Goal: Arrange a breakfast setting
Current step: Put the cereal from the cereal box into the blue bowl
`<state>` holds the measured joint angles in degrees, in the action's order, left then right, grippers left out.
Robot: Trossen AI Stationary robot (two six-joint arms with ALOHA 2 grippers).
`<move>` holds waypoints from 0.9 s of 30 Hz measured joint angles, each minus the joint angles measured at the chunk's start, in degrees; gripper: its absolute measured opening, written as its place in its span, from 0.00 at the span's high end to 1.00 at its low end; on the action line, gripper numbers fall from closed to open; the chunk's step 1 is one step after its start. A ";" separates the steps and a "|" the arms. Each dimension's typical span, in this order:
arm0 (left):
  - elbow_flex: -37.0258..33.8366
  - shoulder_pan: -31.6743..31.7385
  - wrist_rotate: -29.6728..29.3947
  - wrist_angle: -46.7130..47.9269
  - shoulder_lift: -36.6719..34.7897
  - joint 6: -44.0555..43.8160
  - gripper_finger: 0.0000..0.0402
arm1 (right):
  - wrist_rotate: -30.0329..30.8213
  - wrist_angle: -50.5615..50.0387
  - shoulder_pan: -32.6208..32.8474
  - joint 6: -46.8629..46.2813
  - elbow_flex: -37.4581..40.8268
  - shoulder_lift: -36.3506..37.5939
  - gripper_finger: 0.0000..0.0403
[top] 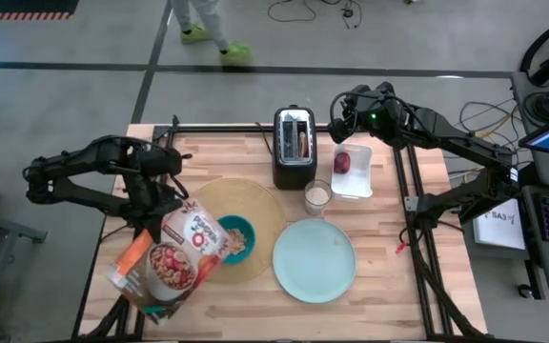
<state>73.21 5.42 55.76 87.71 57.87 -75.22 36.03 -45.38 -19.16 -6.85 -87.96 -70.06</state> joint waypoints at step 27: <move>0.71 -0.38 -1.27 2.07 0.31 3.52 1.00 | 0.00 -0.17 0.00 -1.07 0.00 0.04 0.91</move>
<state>73.92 5.04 54.49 89.78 58.17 -71.71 36.03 -45.55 -19.16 -7.92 -87.96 -70.02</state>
